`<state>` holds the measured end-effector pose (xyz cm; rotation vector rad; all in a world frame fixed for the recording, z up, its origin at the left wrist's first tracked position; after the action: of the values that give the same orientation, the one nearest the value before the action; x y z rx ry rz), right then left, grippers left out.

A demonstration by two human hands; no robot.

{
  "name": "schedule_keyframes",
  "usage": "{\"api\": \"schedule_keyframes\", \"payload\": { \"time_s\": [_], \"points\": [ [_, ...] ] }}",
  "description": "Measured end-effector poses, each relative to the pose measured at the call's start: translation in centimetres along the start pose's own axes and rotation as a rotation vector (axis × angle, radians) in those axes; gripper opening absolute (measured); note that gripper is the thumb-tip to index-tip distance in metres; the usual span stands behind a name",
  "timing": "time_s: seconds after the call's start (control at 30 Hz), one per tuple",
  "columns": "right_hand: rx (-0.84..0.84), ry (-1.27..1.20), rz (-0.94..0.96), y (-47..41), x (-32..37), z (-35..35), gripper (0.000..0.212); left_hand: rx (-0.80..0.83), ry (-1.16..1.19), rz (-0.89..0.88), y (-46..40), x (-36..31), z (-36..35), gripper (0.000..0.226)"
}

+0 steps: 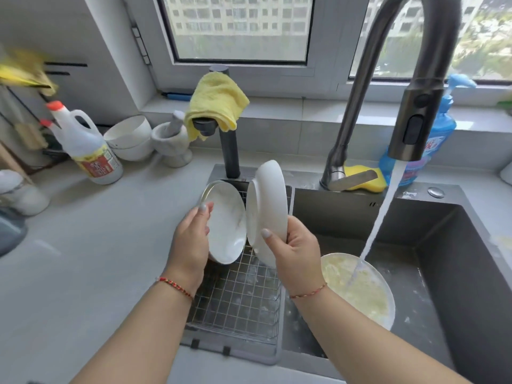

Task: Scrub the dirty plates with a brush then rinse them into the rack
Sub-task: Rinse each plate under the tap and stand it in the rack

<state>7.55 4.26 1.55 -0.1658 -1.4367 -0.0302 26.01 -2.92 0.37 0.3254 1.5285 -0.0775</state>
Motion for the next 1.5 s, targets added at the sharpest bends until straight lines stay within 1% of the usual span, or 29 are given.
{"api": "schedule_keyframes", "payload": {
  "time_s": [0.1,0.2,0.27,0.33,0.4,0.73,0.83,0.93,1.03,1.13,1.23,1.5],
  "points": [
    [0.025,-0.004,-0.083,-1.6,-1.7,-2.0,0.010,-0.011,0.024,-0.014,-0.7,0.3,1.6,0.026],
    [0.035,0.030,-0.172,-2.8,-3.9,-3.5,0.007,0.049,0.001,0.013,-1.4,0.9,1.5,0.042],
    [0.027,0.038,-0.224,-3.5,-5.2,-4.3,0.012,0.076,-0.004,0.041,-1.9,1.7,1.5,0.049],
    [0.026,0.037,-0.269,-4.1,-6.3,-5.2,0.019,0.083,-0.008,0.060,-2.2,2.3,1.8,0.051],
    [0.025,0.056,-0.304,-4.6,-7.1,-5.8,0.019,0.091,-0.027,0.063,-2.5,2.6,2.0,0.052],
    [0.049,0.227,-0.338,-7.4,-6.8,-9.6,0.018,0.095,0.021,0.056,-3.1,3.5,3.1,0.055],
    [0.069,0.311,-0.351,-7.8,-6.6,-10.7,0.023,0.103,0.013,0.052,-3.3,3.9,3.2,0.056],
    [0.111,0.389,-0.359,-8.1,-6.4,-11.9,0.037,0.098,0.018,0.052,-3.4,4.3,3.5,0.053],
    [0.151,0.360,-0.353,-8.2,-6.1,-13.0,0.041,0.085,0.058,0.063,-3.6,4.8,3.9,0.052],
    [0.189,0.344,-0.366,-8.3,-6.6,-13.8,0.041,0.071,0.107,0.071,-3.6,5.1,4.1,0.054],
    [0.228,0.276,-0.374,-8.3,-7.6,-14.4,0.038,0.073,0.127,0.059,-3.6,5.1,4.2,0.054],
    [0.327,0.095,-0.361,-8.1,-8.6,-15.1,0.030,0.069,0.093,0.043,-3.4,4.9,3.9,0.055]
  ]
}}
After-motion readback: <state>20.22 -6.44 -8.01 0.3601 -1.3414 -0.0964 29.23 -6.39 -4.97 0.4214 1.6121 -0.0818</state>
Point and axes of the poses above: each hand's wrist, its own y-axis away from the middle knuckle, its own z-axis out of the back of the hand, x = y × z, the point moved 10 cm from there along -y, towards the middle knuckle, and after that the axes turned 15 degrees about x, right-handed, at the moved point
